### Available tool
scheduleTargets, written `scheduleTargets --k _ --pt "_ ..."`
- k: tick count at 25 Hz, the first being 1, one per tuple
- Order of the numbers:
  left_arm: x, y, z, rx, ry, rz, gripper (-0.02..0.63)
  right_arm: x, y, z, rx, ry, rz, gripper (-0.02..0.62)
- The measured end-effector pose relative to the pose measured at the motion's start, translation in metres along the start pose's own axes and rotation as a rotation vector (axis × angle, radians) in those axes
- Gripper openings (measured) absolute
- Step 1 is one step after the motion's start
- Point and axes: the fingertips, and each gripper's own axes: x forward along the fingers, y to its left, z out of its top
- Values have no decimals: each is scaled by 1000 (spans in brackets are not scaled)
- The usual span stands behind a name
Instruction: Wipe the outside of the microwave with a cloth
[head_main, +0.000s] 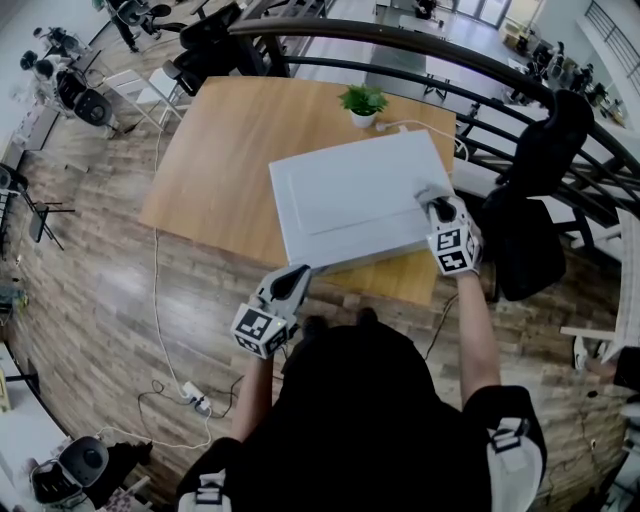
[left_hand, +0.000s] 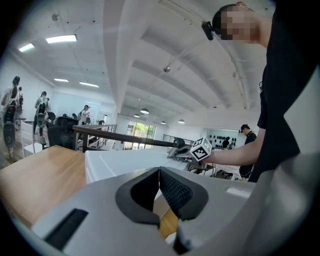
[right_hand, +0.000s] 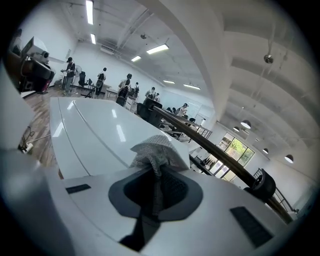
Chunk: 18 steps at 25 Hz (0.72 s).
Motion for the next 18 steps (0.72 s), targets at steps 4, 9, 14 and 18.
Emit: scheduleTargets --k 4,9,14,18 --pt "-3 3 0 -2 15 -5 3 4 12 10 -5 -5 18 17" --pt "-11 10 0 -5 10 -11 3 5 22 18 15 16 29 17" --pt "-14 14 2 -14 0 -6 3 8 33 22 40 33 53 17" --pt "-18 17 3 1 0 -11 3 9 39 28 39 34 54 17"
